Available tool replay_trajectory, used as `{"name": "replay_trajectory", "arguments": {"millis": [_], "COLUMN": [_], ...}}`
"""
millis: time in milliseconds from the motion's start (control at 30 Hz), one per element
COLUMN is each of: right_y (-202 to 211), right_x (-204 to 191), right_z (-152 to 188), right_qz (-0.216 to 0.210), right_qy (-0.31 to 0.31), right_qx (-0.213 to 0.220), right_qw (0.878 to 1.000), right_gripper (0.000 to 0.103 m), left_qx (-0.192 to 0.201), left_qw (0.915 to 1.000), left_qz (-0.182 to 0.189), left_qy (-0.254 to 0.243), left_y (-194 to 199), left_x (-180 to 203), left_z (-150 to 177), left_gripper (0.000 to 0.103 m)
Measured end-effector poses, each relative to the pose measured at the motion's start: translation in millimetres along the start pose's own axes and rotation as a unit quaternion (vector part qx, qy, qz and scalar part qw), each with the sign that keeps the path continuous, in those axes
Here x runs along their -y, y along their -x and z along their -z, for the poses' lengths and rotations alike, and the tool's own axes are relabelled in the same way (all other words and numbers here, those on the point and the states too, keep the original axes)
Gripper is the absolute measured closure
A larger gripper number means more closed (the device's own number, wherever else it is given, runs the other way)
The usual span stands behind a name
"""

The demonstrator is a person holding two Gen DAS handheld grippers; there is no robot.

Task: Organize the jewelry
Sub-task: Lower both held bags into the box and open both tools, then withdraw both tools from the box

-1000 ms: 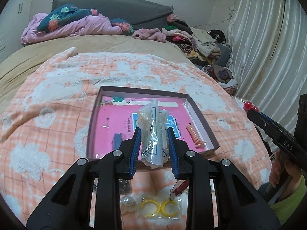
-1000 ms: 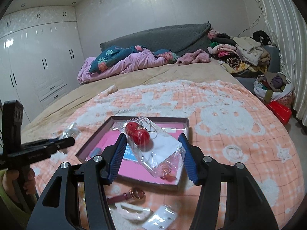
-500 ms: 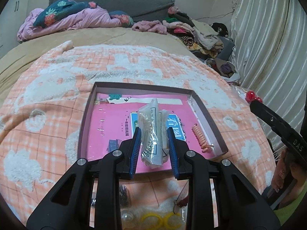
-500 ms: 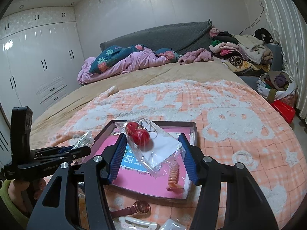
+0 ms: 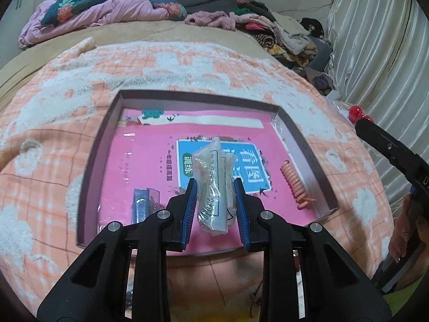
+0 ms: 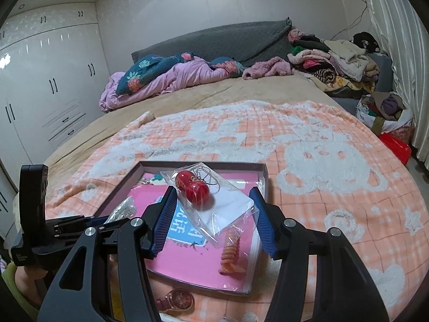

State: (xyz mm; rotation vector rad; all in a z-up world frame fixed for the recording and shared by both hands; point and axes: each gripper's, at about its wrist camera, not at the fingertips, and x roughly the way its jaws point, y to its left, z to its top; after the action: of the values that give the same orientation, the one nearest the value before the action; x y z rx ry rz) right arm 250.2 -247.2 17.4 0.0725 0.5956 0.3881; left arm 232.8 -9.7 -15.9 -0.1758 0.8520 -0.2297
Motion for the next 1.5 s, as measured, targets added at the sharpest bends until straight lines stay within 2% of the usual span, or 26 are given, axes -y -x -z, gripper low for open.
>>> {"name": "replay_trajectory", "arguments": {"millis": [467, 633, 700, 900, 1000, 1200, 1400, 1467, 1500], "right_y": [-36.8, -46.3, -51.2, -60.6, -59.2, -47.2, -30.2, -24.4, -20.9], "right_x": [14.7, 14.7, 13.6, 10.7, 11.5, 15.6, 17.2, 16.2, 15.9], "right_z": [22.1, 26.3, 28.4, 34.2, 34.9, 33.2, 29.3, 27.5, 26.3], "right_qz": [0.01, 0.007, 0.008, 0.004, 0.002, -0.006, -0.005, 0.0, 0.002], "right_qy": [-0.011, -0.01, -0.007, -0.002, -0.007, -0.021, -0.025, -0.019, -0.017], "right_qx": [-0.043, -0.054, -0.06, -0.077, -0.076, -0.07, -0.056, -0.05, -0.045], "right_qw": [0.999, 0.998, 0.998, 0.997, 0.997, 0.997, 0.998, 0.999, 0.999], "right_gripper": [0.048, 0.048, 0.048, 0.041, 0.031, 0.022, 0.014, 0.012, 0.01], "left_qx": [-0.022, -0.018, -0.014, -0.004, 0.003, 0.02, 0.037, 0.045, 0.048], "left_qw": [0.9998, 0.9997, 0.9997, 0.9997, 0.9994, 0.9985, 0.9972, 0.9966, 0.9966], "left_qz": [0.001, -0.01, -0.012, -0.021, -0.034, -0.05, -0.064, -0.068, -0.067], "left_qy": [-0.005, -0.015, -0.018, -0.01, -0.003, 0.0, 0.0, 0.001, 0.003], "left_y": [-24.3, -23.6, -20.8, -12.0, -3.3, 12.8, 29.1, 35.6, 38.7], "left_x": [-1.1, 1.2, 0.6, -7.4, -13.4, -20.5, -23.3, -23.7, -24.0], "left_z": [10.4, 11.2, 10.4, 4.9, 1.9, -2.4, -5.8, -6.6, -7.2], "left_gripper": [0.081, 0.073, 0.065, 0.064, 0.057, 0.047, 0.027, 0.014, 0.013]}}
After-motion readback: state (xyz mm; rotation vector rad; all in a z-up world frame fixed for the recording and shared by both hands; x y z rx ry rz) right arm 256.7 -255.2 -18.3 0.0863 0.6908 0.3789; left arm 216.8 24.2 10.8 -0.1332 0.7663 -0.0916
